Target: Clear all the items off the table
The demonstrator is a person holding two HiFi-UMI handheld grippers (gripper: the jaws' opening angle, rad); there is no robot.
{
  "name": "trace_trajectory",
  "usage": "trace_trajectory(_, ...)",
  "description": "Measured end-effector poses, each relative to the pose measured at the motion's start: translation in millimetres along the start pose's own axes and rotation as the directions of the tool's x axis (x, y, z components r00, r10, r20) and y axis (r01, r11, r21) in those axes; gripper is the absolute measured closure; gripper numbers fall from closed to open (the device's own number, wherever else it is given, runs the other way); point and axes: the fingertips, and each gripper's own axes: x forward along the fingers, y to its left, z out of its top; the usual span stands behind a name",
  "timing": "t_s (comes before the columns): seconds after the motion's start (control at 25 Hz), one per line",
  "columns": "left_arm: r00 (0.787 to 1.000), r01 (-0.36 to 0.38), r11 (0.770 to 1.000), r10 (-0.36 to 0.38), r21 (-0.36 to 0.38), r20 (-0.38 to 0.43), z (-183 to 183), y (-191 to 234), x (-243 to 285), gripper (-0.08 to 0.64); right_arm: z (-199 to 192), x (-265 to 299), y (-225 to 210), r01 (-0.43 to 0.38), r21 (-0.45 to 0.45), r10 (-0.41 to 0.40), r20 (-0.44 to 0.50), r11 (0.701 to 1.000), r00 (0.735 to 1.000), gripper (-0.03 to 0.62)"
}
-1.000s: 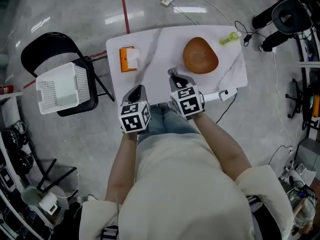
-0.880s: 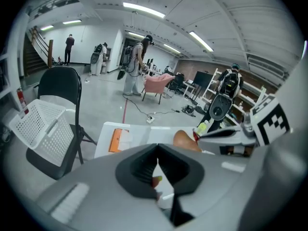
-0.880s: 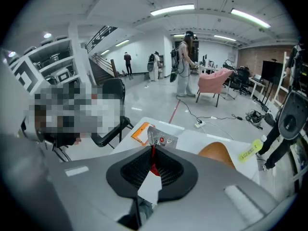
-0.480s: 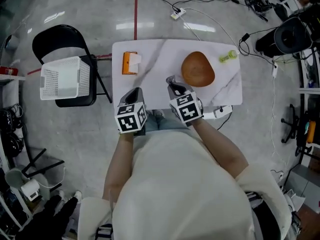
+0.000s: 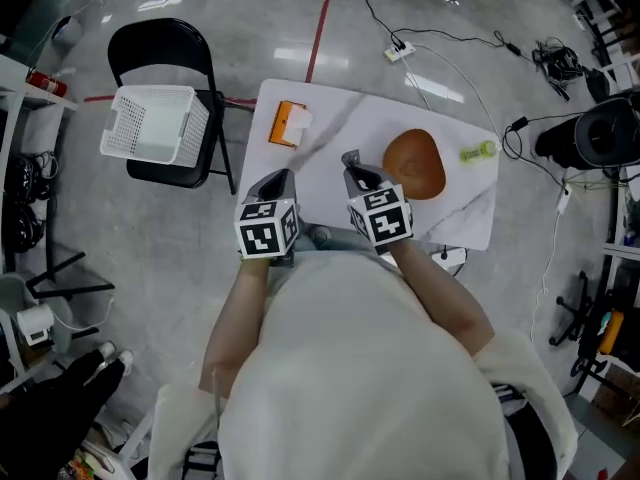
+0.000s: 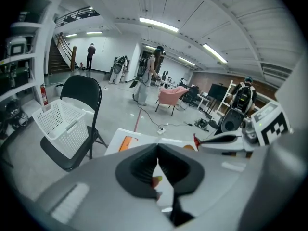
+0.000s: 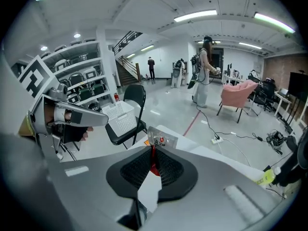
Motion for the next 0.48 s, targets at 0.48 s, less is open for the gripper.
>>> trace_trajectory(0.48,0.991,-0.112,0.991,0.117,-0.071,0.067,18.1,51.1,-23.9,0.551,45.0,27.0,31.8,-0.096,-0.078,0.099,0.043,0.992,0.994,0.568)
